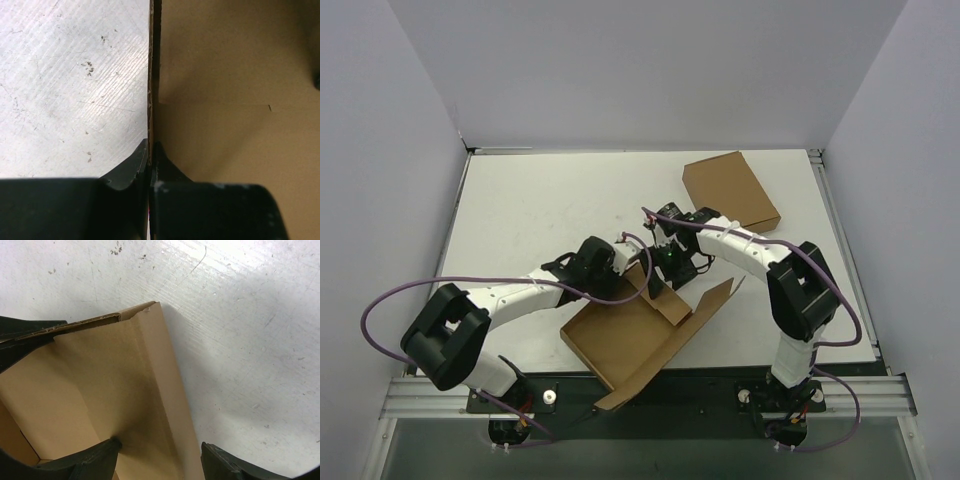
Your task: Fold the paper box
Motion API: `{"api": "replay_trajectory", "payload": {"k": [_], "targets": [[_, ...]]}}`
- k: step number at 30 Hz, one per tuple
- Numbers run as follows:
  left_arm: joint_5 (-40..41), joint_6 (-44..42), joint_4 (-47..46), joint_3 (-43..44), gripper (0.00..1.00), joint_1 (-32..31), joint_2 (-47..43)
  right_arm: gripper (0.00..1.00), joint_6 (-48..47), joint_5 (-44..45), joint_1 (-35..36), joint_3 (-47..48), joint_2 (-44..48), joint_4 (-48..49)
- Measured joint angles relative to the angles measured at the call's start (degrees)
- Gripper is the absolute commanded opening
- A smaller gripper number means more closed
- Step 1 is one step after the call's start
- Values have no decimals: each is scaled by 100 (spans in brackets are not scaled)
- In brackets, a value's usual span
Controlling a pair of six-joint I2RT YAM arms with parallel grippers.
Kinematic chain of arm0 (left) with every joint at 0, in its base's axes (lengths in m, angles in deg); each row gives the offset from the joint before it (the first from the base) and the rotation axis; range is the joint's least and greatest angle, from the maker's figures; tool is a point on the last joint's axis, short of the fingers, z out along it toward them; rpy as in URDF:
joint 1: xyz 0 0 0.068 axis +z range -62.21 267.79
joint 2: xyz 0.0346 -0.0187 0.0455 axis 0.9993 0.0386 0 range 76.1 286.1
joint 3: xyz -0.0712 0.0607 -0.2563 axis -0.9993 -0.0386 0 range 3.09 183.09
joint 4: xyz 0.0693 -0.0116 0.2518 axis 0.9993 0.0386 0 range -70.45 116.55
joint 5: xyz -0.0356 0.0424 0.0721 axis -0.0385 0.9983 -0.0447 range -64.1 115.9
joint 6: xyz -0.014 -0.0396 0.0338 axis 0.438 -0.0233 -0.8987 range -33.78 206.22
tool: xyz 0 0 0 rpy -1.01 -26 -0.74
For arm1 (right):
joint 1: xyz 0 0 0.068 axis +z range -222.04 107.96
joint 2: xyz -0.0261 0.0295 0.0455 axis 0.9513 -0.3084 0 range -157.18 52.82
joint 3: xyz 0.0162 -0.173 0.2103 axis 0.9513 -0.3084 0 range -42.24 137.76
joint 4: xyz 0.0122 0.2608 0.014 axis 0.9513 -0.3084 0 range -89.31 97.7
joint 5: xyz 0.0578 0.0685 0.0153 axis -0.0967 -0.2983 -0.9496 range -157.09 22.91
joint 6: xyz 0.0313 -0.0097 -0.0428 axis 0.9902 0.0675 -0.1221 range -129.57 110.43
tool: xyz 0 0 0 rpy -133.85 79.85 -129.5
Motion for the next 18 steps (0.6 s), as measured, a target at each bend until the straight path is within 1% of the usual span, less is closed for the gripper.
{"api": "replay_trajectory", "payload": {"k": [4,12,18], "targets": [[39,85,33,4,0,28,-4,67,-81,-17,-2,238,-179,-195],[28,385,334,4,0,37,33,68,-166,-199,7,337,-509,-164],[28,476,455,4,0,57,33,67,-79,33,94,404,-575,-170]]}}
